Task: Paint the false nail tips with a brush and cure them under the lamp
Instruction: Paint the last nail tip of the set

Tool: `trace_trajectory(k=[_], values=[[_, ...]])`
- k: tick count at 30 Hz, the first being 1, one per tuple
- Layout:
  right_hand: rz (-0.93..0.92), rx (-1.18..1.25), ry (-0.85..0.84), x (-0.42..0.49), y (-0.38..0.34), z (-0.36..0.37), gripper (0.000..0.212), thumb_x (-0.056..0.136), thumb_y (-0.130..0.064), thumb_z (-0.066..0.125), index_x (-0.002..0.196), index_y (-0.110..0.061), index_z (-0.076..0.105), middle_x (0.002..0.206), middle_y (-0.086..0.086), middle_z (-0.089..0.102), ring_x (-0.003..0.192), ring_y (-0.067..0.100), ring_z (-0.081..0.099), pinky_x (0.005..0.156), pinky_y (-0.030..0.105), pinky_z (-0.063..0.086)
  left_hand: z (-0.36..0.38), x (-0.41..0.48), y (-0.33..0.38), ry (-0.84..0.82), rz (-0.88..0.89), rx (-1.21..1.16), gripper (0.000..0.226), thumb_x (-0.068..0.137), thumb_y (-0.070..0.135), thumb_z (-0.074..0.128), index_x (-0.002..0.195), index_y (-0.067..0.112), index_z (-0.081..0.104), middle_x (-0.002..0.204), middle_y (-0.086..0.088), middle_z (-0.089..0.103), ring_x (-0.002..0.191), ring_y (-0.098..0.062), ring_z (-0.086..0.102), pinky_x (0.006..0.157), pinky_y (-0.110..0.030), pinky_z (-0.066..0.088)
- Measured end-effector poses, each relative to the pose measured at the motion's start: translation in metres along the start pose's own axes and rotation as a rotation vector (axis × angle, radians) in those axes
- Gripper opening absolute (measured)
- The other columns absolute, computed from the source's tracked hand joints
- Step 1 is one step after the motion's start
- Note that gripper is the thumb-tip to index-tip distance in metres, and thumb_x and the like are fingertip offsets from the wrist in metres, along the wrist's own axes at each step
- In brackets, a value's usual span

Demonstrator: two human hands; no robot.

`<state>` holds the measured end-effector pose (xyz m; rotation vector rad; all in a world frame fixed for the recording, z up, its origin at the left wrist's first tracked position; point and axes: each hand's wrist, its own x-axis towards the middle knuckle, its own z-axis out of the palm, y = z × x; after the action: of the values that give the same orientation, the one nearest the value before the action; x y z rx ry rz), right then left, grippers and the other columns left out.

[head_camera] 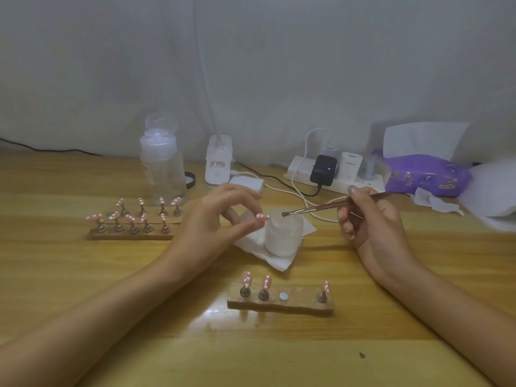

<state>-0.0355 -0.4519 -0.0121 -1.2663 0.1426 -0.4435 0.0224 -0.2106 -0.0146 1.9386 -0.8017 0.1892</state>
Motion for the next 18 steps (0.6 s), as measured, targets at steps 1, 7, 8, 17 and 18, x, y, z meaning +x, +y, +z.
trace_trajectory(k=[1, 7, 8, 17, 18], values=[[0.001, 0.004, -0.004, 0.0001, 0.0001, 0.0, 0.017, 0.098, -0.021, 0.055, 0.082, -0.018, 0.051, 0.058, 0.0, 0.059, 0.047, 0.008, 0.05, 0.042, 0.017, 0.04, 0.0012, 0.0004, -0.0004, 0.002, 0.0, 0.008, 0.026, 0.074, 0.053, 0.066, 0.085, 0.03, 0.072, 0.108, 0.022, 0.067, 0.07, -0.007, 0.063, 0.064, -0.012, 0.049], [-0.016, 0.004, -0.007, -0.0008, -0.0006, 0.0034, 0.02, 0.098, -0.018, 0.054, 0.079, -0.02, 0.049, 0.056, 0.0, 0.06, 0.045, 0.008, 0.05, 0.042, 0.016, 0.04, 0.0039, 0.0038, -0.0046, 0.022, 0.035, 0.029, 0.006, 0.081, 0.037, 0.074, 0.084, 0.032, 0.073, 0.092, 0.021, 0.07, 0.072, 0.0, 0.06, 0.055, -0.013, 0.044], [-0.017, 0.002, -0.006, -0.001, -0.0009, 0.0036, 0.02, 0.098, -0.019, 0.055, 0.079, -0.02, 0.049, 0.056, 0.0, 0.061, 0.045, 0.008, 0.05, 0.042, 0.016, 0.04, 0.0044, 0.0037, -0.005, 0.024, 0.039, 0.023, 0.003, 0.082, 0.032, 0.076, 0.084, 0.031, 0.074, 0.09, 0.02, 0.071, 0.072, 0.003, 0.06, 0.055, -0.011, 0.043], [-0.056, -0.039, -0.045, -0.0023, -0.0016, 0.0054, 0.023, 0.099, -0.019, 0.053, 0.077, -0.02, 0.049, 0.059, 0.0, 0.064, 0.048, 0.009, 0.052, 0.043, 0.017, 0.039, 0.0101, -0.001, -0.0054, 0.078, 0.037, 0.003, 0.011, 0.081, 0.03, 0.078, 0.079, 0.037, 0.07, 0.085, 0.022, 0.07, 0.058, 0.005, 0.052, 0.054, -0.011, 0.041], [-0.058, -0.046, -0.051, -0.0024, -0.0016, 0.0055, 0.023, 0.099, -0.019, 0.052, 0.077, -0.02, 0.049, 0.059, 0.0, 0.065, 0.048, 0.009, 0.053, 0.044, 0.017, 0.039, 0.01, -0.0011, -0.0047, 0.082, 0.039, 0.004, 0.01, 0.08, 0.032, 0.077, 0.078, 0.038, 0.07, 0.085, 0.023, 0.07, 0.058, 0.002, 0.052, 0.054, -0.012, 0.041]])
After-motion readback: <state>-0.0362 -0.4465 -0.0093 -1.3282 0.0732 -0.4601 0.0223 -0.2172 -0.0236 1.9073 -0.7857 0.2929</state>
